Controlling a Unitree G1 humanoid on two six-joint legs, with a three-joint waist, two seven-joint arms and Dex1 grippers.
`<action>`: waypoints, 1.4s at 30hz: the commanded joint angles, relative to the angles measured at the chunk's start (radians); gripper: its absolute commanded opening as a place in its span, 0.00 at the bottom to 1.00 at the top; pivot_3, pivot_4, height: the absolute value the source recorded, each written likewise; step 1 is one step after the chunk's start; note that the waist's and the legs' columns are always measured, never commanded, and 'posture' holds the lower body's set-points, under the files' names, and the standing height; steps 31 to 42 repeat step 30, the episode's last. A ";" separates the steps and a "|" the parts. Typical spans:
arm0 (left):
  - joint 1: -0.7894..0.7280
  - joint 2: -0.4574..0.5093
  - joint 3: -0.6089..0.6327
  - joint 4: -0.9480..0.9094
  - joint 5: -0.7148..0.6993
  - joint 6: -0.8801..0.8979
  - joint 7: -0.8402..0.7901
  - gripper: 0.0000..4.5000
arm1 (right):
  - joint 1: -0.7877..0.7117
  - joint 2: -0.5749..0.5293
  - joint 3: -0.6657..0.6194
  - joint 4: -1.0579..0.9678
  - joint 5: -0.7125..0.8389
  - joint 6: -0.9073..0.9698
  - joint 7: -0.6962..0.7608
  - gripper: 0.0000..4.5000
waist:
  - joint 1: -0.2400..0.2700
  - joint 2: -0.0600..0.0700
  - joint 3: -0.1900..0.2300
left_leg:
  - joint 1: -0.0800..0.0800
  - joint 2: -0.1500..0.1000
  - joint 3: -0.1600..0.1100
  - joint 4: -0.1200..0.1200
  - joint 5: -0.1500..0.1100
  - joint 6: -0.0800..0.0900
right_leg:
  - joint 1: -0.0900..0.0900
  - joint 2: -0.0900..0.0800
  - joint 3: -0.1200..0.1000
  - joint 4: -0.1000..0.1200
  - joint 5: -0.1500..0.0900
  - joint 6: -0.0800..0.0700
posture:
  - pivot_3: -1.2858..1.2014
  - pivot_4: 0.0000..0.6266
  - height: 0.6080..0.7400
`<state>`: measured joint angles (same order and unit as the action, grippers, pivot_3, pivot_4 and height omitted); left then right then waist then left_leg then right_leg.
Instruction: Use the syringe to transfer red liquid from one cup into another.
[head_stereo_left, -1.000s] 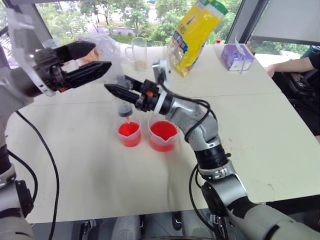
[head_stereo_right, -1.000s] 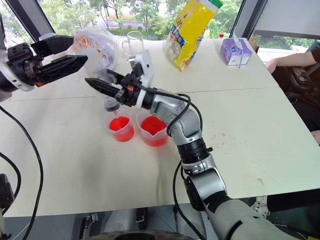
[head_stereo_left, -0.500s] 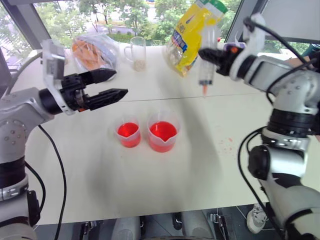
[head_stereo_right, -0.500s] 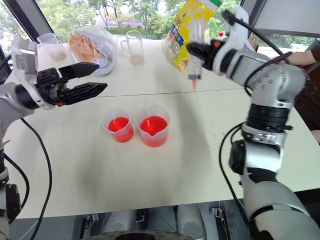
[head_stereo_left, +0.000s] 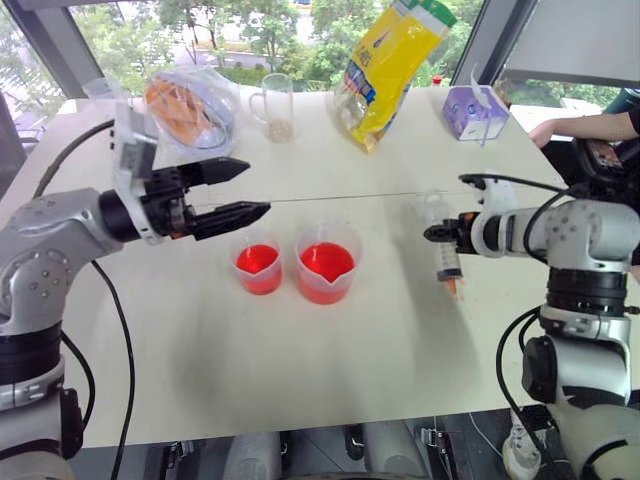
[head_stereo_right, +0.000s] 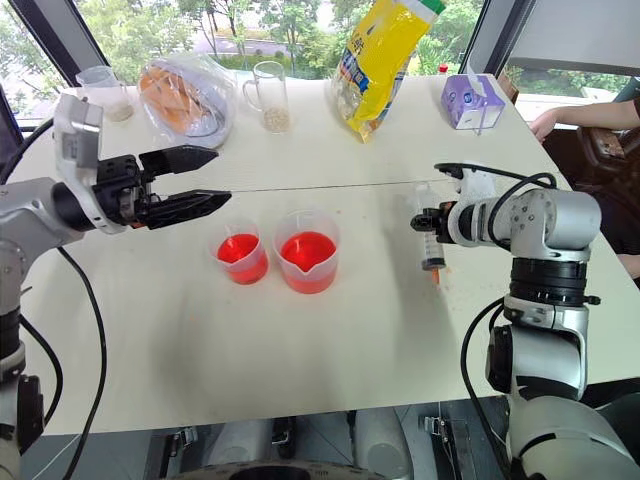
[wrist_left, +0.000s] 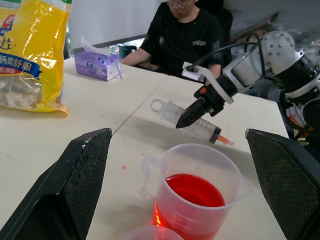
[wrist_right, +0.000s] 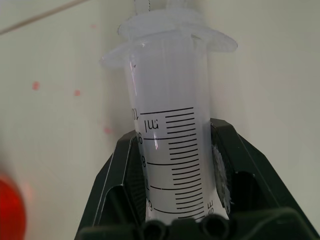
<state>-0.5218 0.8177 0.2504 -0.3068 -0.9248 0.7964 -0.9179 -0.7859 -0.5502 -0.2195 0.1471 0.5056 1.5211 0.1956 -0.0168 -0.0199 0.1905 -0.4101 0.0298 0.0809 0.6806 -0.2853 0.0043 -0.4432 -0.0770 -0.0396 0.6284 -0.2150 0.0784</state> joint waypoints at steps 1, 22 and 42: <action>0.001 0.009 0.008 -0.048 -0.006 -0.007 0.005 0.99 | 0.011 -0.015 0.016 0.009 -0.027 -0.052 0.029 0.42 | 0.000 0.000 0.000 | 0.000 0.000 0.000 0.000 0.000 0.000 | 0.000 0.000 0.000 0.000 0.000 0.000 | 0.52 0.24 1.00; 0.051 0.075 0.048 -0.107 -0.065 0.053 0.010 1.00 | 0.043 -0.336 0.017 -0.526 0.217 -0.022 0.429 0.99 | 0.003 0.000 0.000 | 0.000 0.001 -0.001 0.000 0.000 0.000 | 0.000 0.001 0.000 -0.001 0.000 0.000 | 0.52 0.24 1.00; 0.080 0.095 0.066 -0.129 -0.090 0.055 0.023 1.00 | 0.126 -0.394 -0.063 -0.670 0.365 -0.038 0.534 0.99 | 0.005 0.000 0.000 | 0.000 0.001 -0.001 0.001 0.000 0.000 | 0.001 0.001 0.000 -0.003 -0.002 -0.003 | 0.52 0.24 1.00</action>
